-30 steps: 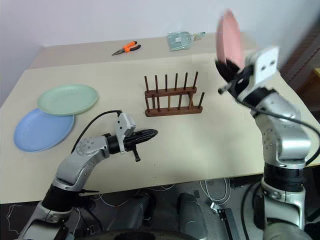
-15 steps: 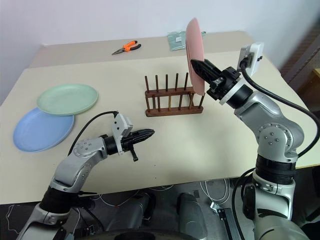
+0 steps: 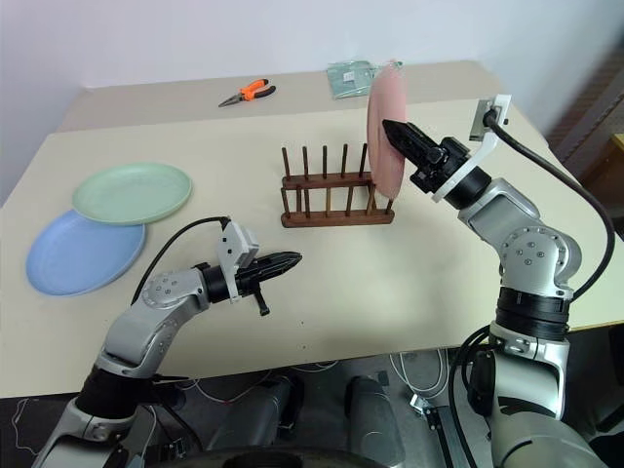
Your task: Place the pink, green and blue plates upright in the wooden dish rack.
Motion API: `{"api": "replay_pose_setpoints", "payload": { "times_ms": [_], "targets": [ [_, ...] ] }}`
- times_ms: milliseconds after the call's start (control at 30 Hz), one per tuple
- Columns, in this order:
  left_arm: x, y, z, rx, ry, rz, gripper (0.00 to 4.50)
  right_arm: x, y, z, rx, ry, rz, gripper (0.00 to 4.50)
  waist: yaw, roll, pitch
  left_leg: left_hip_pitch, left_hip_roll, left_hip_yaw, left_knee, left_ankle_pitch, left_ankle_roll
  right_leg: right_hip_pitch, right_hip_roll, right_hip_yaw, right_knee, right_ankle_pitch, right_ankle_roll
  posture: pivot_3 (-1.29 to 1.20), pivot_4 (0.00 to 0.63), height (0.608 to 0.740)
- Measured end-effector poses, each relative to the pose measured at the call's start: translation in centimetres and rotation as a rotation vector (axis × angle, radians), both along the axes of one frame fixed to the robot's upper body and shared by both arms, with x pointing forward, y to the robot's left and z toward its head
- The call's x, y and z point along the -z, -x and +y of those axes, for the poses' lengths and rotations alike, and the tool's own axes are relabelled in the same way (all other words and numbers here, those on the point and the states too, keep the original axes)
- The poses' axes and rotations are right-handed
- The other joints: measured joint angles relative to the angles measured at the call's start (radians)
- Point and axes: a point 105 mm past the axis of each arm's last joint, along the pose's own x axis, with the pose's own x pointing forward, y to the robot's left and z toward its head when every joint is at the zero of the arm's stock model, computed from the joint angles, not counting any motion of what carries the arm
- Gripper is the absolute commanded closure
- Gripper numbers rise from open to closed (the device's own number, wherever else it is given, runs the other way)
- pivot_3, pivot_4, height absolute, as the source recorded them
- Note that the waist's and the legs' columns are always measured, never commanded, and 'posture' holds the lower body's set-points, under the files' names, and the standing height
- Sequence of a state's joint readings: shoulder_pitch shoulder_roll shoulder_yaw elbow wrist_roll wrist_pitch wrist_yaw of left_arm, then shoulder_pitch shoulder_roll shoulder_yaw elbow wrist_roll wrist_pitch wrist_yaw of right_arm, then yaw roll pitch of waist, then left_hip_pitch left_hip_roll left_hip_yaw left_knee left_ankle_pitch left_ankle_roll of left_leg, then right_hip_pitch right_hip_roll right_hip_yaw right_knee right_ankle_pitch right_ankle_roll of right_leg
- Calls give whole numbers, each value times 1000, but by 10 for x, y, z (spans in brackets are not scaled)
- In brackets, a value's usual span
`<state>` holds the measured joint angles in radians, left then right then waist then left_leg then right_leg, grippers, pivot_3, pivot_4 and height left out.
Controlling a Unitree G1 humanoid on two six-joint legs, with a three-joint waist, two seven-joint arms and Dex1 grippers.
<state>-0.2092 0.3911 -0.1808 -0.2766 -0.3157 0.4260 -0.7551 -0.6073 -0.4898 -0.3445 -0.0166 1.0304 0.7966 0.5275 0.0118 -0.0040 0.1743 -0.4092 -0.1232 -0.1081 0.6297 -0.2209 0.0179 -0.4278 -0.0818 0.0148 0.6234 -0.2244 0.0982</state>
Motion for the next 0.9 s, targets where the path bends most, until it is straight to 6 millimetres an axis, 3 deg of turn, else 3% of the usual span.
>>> {"api": "replay_pose_setpoints", "payload": {
  "times_ms": [33,100,167,300,367,400,500,567,667,800,900],
  "targets": [
    [0,0,0,0,0,1,4500,1,-1,-1,8,13,-3,2071,0,0,0,0,0,0,0,0,0,0,0,0,0,0,0,0,150,729],
    [1,0,0,-3,0,5,3923,2,-4,-4,57,83,-28,1003,0,0,0,0,0,0,0,0,0,0,0,0,0,0,0,0,150,729],
    [2,0,1,-11,0,12,3199,2,-7,-9,113,155,-67,983,0,0,0,0,0,0,0,0,0,0,0,0,0,0,0,0,150,729],
    [-1,-4,7,-54,27,14,1094,-7,-13,-26,283,348,-197,983,1,0,0,0,0,0,0,0,0,0,0,0,0,0,1,0,150,729],
    [-6,-11,15,-115,41,-1,45,-14,-14,-37,368,434,-256,402,1,0,0,0,0,0,0,0,0,0,0,0,0,0,1,0,150,729],
    [-10,-18,22,-173,55,-17,0,-19,-14,-43,405,498,-294,39,2,1,0,0,0,1,0,0,0,0,0,0,0,0,1,0,150,729],
    [-27,-47,55,-415,81,-94,0,-32,-8,-38,432,633,-408,10,-1,0,1,0,0,1,1,0,0,0,0,0,1,1,1,0,150,729],
    [-42,-64,80,-593,84,-173,0,-40,-1,-19,387,708,-500,10,-6,0,1,0,0,1,0,0,0,-1,0,0,2,1,2,0,150,729],
    [-62,-81,130,-930,82,-260,0,-41,15,25,245,854,-664,10,-5,0,1,0,0,1,0,0,-1,-2,1,0,3,1,2,0,150,729],
    [-70,-77,206,-1412,139,-232,0,-14,33,82,19,897,-740,10,0,-3,2,0,0,1,1,0,-1,-2,1,0,4,1,2,0,150,729],
    [-69,-62,239,-1628,211,-164,0,7,42,108,-90,892,-742,10,6,-6,2,0,-1,0,3,0,-1,-1,0,-1,5,1,3,0,150,729]
  ]
}}
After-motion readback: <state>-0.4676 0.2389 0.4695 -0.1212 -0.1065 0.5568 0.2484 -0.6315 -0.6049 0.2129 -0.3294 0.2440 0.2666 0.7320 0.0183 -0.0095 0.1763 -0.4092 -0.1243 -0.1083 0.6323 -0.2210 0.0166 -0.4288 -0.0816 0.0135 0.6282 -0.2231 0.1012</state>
